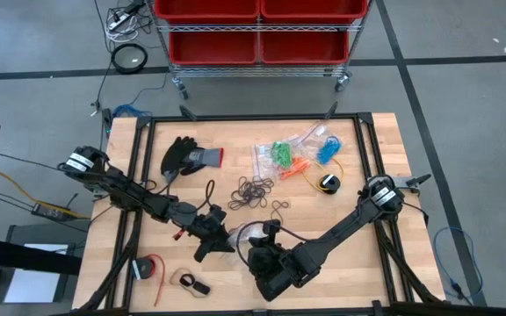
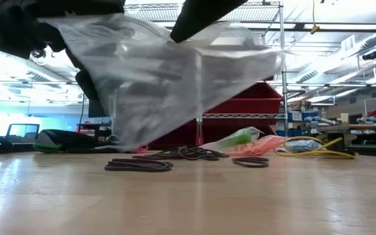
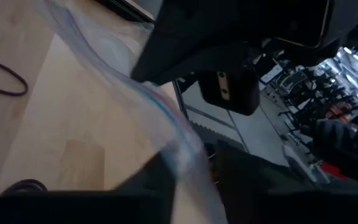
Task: Sort rubber bands
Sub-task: Open the transparent zip bag
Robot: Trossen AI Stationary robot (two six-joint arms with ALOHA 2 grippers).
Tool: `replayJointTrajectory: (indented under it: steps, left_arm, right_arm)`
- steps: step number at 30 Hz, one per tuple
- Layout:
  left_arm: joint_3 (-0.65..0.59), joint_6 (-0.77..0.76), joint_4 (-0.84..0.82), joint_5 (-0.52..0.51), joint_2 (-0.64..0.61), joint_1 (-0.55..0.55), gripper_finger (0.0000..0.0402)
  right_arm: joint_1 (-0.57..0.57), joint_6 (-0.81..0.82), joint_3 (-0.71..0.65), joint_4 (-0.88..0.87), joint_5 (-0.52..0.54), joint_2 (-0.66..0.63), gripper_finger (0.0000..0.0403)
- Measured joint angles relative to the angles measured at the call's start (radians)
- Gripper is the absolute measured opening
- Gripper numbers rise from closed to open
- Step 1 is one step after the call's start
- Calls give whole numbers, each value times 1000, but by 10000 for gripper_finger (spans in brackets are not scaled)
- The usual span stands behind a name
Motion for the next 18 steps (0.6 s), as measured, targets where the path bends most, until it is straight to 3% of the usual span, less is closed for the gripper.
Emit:
replayJointTrajectory:
  steps: [3,4,13,18]
  left_arm:
    - [0,34,-7,4,0,0,30]
    - [0,41,-8,5,0,0,17]
    - [2,124,-133,-36,0,0,4]
    - [103,245,-439,-83,-7,-6,2]
  right_arm:
    - [6,40,0,0,-4,0,1]
    - [9,52,0,0,-4,0,3]
    - [45,209,0,-23,-24,-1,61]
    - [65,293,0,-34,-42,-26,94]
